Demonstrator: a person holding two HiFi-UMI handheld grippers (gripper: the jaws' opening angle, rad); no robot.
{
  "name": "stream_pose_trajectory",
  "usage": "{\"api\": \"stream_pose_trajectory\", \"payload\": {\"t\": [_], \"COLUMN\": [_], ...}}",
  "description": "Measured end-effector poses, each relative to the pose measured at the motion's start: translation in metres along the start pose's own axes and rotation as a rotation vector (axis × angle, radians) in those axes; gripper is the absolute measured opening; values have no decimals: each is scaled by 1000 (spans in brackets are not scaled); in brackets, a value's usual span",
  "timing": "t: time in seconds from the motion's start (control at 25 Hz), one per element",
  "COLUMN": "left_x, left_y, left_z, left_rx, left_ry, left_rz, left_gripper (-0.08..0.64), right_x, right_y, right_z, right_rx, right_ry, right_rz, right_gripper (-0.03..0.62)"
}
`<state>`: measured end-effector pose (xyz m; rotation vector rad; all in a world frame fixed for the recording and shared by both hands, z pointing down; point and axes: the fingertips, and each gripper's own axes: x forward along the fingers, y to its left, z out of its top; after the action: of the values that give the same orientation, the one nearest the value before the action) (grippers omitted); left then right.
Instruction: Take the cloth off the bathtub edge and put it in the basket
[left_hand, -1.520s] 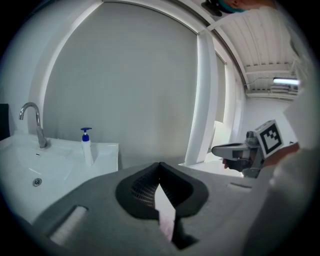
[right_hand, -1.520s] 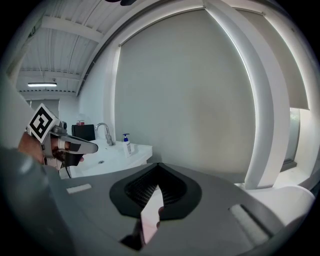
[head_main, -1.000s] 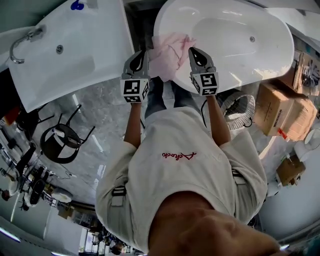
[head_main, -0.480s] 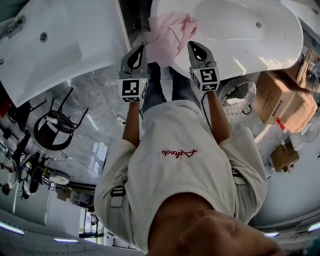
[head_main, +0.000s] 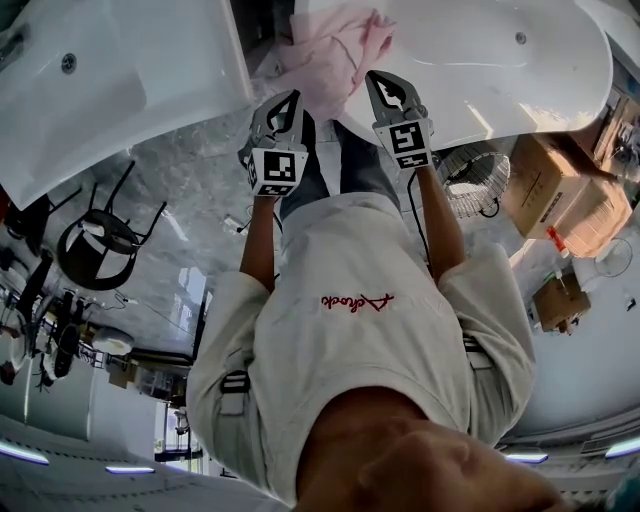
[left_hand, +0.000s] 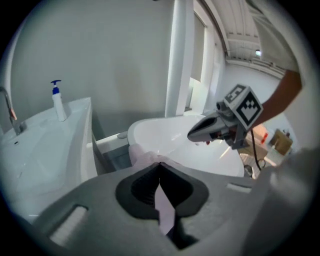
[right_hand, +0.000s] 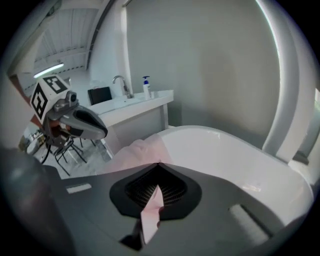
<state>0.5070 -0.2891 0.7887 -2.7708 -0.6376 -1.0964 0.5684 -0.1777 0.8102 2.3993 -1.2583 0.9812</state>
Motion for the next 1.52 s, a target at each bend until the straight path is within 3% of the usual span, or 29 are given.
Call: {"api": "stream_pose_trajectory", "payload": {"t": [0.12, 0.2, 0.28, 0.36, 0.44, 0.48, 0.52, 0.64, 0.76, 0.92, 1.28, 1.52], "left_x": [8, 10, 14, 18, 19, 20, 22, 30, 34, 42, 60, 70], "left_y": [-6, -7, -9, -10, -8, -6, -5, -8, -15, -18, -24, -27], "left_z": [-16, -26, -33, -38, -42, -44, -47, -57, -64, -68, -70, -68], "left_rx": [112, 146, 111, 24, -77, -123, -165, -258, -296, -323, -379, -419], "left_ry": [70, 104, 116, 106, 92, 93, 102, 141, 171, 181, 206, 196], "left_rz": [0, -2, -23, -53, -70, -78, -90, -148, -199, -219, -328, -385], "left_gripper": [2, 2, 25, 79, 117, 143, 195, 307, 373, 396, 403, 348], "right_x": [8, 13, 20, 26, 32, 36, 40, 53, 65, 80, 89, 94], "right_y": [5, 9, 13, 17, 21, 22, 22, 16, 19, 21, 38, 47], "right_z": [-5, -9, -17, -26, -32, -35, -37, -37, -36, -36, -33, -32], "right_rx": [-177, -282, -351, -346, -255, -186, -115, 46, 96, 163, 473, 530], "right_ry": [52, 87, 123, 151, 175, 191, 205, 220, 244, 256, 252, 262], "right_rz": [39, 69, 113, 170, 233, 265, 289, 325, 393, 465, 687, 747], "right_gripper": [8, 8, 8, 8, 16, 138, 194, 243, 333, 388, 391, 336]}}
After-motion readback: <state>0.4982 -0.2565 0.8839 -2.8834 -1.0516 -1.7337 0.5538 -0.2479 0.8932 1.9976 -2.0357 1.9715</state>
